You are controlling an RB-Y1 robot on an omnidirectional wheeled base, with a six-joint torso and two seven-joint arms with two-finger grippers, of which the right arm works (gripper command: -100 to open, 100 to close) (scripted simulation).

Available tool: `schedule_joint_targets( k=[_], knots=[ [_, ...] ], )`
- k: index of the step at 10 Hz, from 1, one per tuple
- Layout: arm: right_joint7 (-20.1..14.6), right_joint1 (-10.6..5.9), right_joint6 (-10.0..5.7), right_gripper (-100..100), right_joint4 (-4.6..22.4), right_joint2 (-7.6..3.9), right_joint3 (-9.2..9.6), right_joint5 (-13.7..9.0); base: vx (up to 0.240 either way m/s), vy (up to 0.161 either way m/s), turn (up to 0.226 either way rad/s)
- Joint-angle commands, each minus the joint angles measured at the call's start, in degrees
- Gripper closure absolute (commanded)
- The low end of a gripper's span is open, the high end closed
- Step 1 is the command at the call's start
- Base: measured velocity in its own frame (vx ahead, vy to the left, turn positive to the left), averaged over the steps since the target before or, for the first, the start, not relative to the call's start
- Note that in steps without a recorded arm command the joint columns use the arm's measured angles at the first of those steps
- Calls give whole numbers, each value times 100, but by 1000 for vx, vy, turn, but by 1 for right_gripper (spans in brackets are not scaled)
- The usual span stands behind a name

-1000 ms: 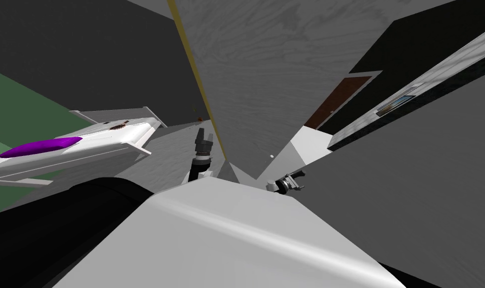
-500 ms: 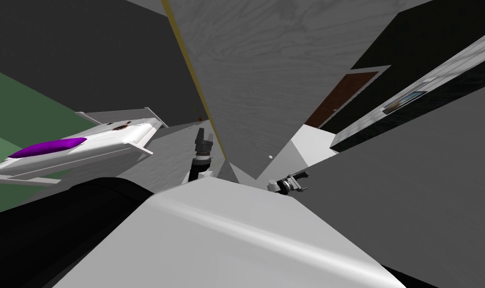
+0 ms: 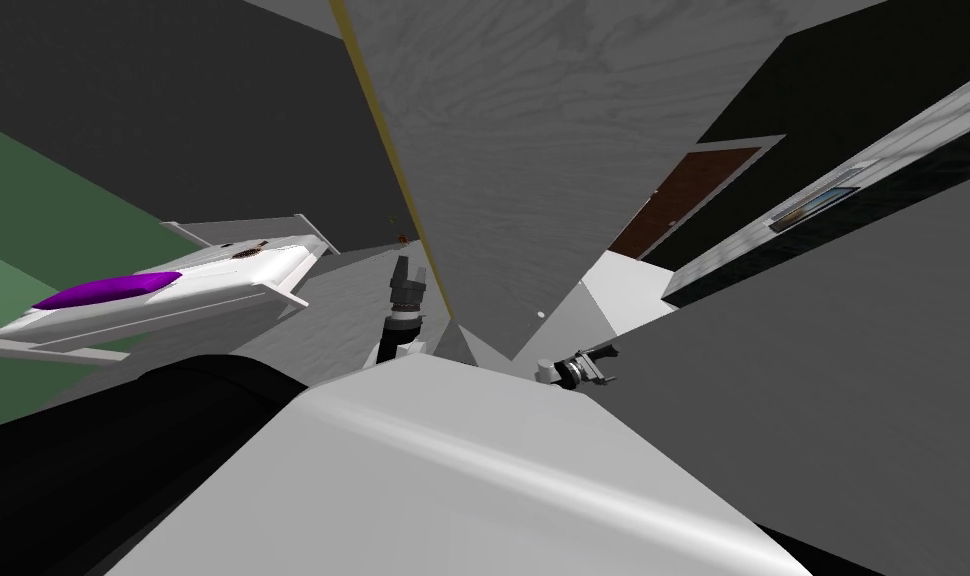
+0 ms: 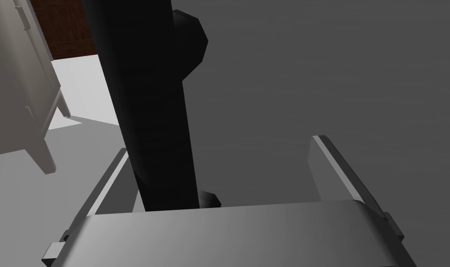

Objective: Push the door open

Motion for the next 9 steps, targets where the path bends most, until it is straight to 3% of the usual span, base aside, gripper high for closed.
schedule_joint_targets(
  k=[1, 2, 3, 4, 7, 8, 9],
  knots=[
    [-69, 132, -184, 100, 120, -103, -91, -16, 28, -18, -8],
    [-69, 132, -184, 100, 120, -103, -91, -16, 10, 0, 15],
    [-69, 132, -184, 100, -54, -103, -91, -16, -10, 2, -27],
    [-69, 132, -184, 100, 120, -103, -91, -16, -23, -6, 27],
    [-69, 132, -184, 100, 120, -103, -91, -16, 4, 7, 4],
    [59, 73, -108, 100, -15, -96, -206, -210, 30, -74, 231],
    [77, 78, -154, 100, 5, -116, -270, -278, 36, -149, 213]
  ],
)
